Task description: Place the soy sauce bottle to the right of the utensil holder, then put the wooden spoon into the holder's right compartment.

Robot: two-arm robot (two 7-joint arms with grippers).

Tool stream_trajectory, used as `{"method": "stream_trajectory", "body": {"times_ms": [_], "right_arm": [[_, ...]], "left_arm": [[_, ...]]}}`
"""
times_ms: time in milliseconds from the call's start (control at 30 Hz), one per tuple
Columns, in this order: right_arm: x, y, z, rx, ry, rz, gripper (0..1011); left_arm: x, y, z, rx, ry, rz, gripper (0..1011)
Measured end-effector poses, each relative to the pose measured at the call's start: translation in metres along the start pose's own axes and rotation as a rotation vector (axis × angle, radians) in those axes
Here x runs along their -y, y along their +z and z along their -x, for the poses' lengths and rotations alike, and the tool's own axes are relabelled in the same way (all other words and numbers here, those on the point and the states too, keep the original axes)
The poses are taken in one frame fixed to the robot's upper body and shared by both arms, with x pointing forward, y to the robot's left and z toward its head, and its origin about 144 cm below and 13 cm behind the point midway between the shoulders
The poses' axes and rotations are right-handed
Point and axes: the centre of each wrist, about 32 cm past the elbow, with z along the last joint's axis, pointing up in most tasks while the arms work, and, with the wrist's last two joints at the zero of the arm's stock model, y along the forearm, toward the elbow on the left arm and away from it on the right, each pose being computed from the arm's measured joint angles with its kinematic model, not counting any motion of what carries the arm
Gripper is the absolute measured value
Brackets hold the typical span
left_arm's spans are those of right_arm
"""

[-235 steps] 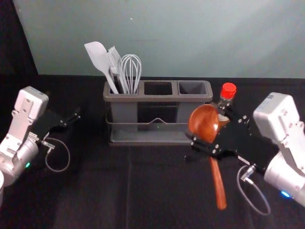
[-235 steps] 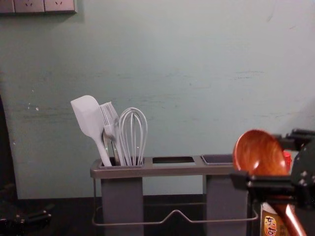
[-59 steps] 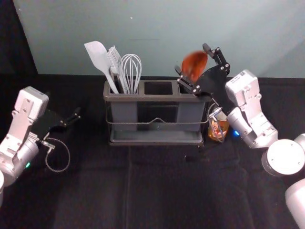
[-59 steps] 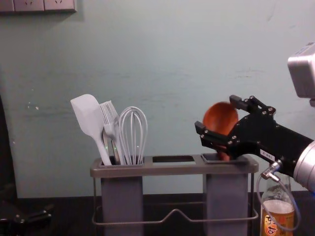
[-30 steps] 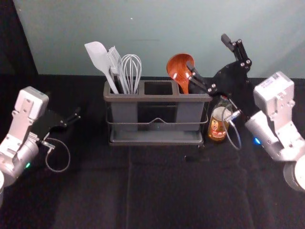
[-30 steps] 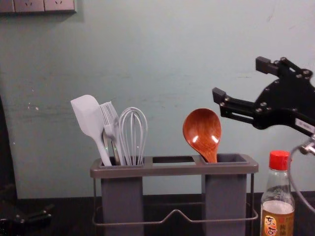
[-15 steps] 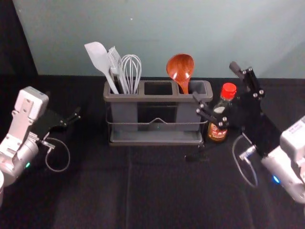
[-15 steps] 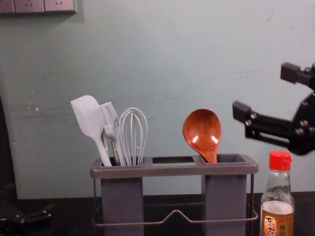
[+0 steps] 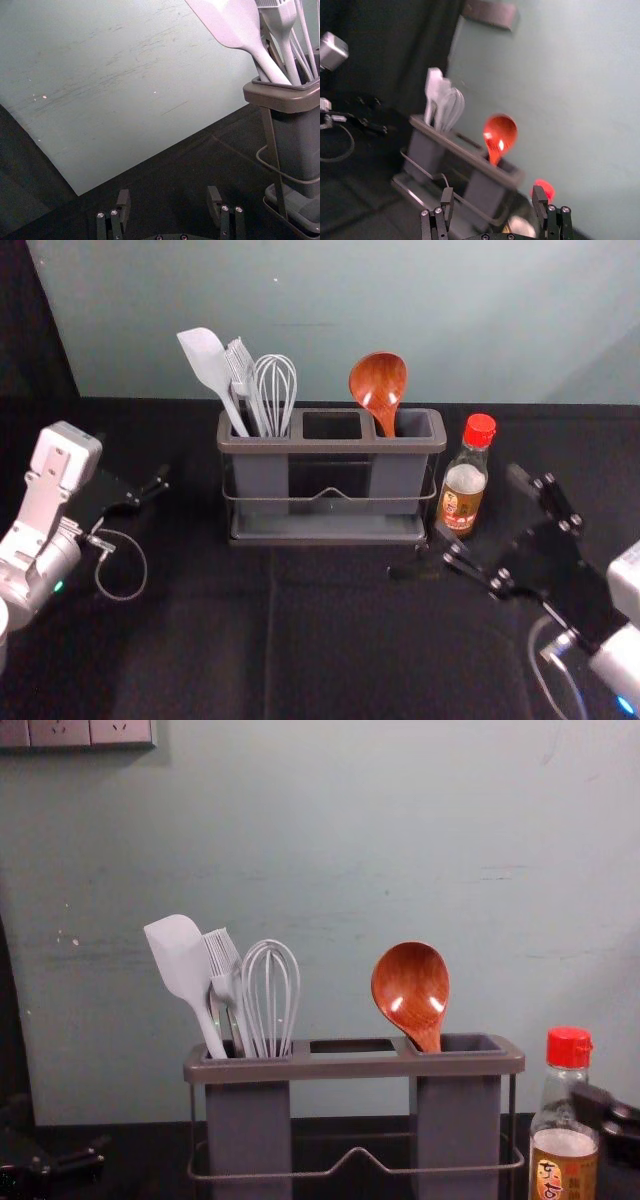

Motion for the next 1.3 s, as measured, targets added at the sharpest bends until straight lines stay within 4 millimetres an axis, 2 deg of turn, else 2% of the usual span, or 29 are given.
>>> {"method": "stream_trajectory", "body": {"times_ms": [267,400,600,800,1033,1300], "right_arm": [[0.031,-0.010,0.001,-0.032,-0.119,0.106,1002],[0.046,-0.022,-0.004,-0.024,-0.193,0.136,1003],[0.049,-0.037,-0.015,0.006,-0.257,0.164,1002],[0.033,-0.055,-0.030,0.024,-0.275,0.181,1003],[0.004,-0.078,-0.053,0.038,-0.260,0.208,1003],[-0.029,-0.089,-0.065,0.028,-0.237,0.196,1003]], "left_arm": [[0.000,0.000,0.000,0.000,0.000,0.000,1005],[0.000,0.000,0.000,0.000,0.000,0.000,1005],[0.000,0.000,0.000,0.000,0.000,0.000,1005],[0.000,0.000,0.000,0.000,0.000,0.000,1005],[0.000,0.000,0.000,0.000,0.000,0.000,1005],[0.000,0.000,0.000,0.000,0.000,0.000,1005]]}}
